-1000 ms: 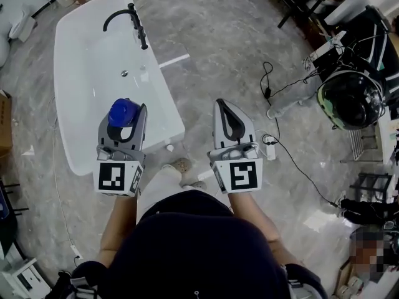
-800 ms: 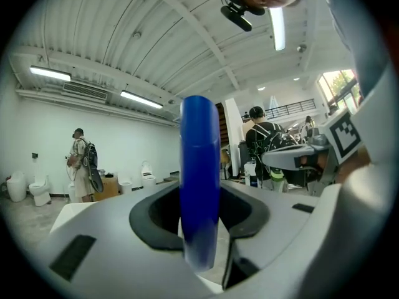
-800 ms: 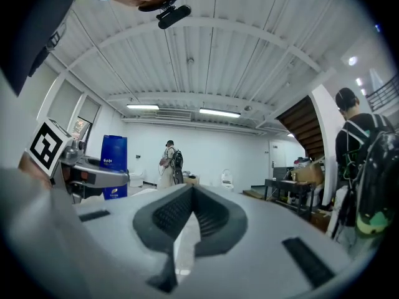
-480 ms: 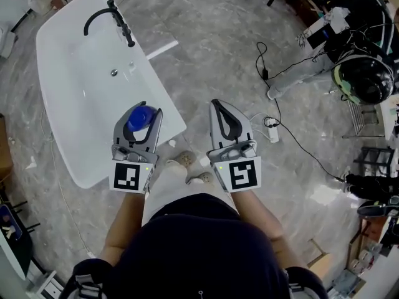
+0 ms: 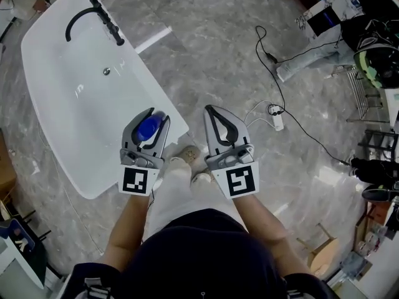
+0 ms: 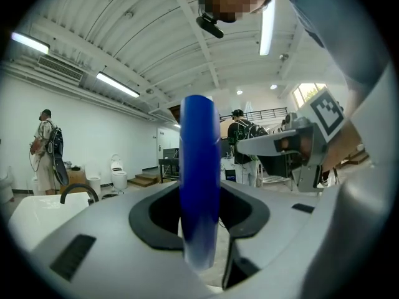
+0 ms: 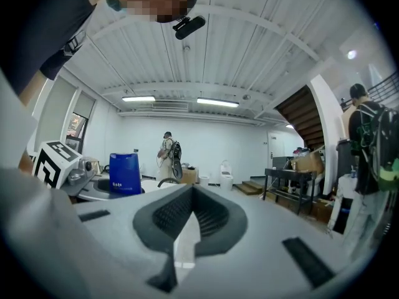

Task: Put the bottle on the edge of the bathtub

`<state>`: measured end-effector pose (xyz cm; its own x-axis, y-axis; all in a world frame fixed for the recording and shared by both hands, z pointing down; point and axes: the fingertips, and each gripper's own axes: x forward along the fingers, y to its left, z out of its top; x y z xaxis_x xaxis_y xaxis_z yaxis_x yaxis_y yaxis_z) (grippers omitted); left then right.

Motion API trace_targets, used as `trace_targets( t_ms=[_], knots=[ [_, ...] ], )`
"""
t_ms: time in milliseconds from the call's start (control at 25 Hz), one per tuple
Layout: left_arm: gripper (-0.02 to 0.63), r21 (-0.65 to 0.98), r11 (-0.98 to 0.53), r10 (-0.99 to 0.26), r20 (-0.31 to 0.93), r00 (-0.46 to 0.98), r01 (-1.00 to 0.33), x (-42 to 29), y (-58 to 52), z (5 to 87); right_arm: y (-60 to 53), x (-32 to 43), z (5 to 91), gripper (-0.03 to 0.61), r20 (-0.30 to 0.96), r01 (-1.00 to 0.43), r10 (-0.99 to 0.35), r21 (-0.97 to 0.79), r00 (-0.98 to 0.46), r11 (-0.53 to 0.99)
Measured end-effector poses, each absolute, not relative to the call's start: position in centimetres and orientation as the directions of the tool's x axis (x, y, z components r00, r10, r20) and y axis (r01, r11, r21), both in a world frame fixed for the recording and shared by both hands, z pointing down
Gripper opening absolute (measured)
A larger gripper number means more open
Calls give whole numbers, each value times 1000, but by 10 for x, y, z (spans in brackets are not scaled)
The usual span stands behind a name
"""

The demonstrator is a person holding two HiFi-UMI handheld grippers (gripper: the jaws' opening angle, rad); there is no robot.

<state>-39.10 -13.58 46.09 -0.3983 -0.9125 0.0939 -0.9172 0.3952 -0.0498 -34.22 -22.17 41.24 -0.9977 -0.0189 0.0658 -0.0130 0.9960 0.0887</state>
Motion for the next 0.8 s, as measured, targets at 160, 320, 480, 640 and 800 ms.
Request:
trace_targets(
  t_ms=[160, 320, 480, 640, 800],
  knots=[
    [149, -32, 370, -921, 115, -371, -929, -392, -147, 498, -227, -348, 439, 0, 89, -8, -15, 83, -996, 997],
    [149, -7, 343, -930, 139, -340, -939, -394, -157, 530, -233, -352, 464, 0, 118, -9, -18, 77, -993, 997],
    [150, -13, 319, -932, 175, -316, -948, -396, -162, 560, -237, -354, 489, 0, 145, -14, -22, 61, -989, 998],
    [150, -14, 307, -928, 215, -303, -952, -398, -170, 590, -243, -358, 508, 0, 170, -8, -16, 47, -985, 999],
    [149, -1, 303, -924, 243, -294, -953, -404, -169, 620, -237, -368, 523, 0, 182, 16, 6, 56, -983, 998]
  ],
)
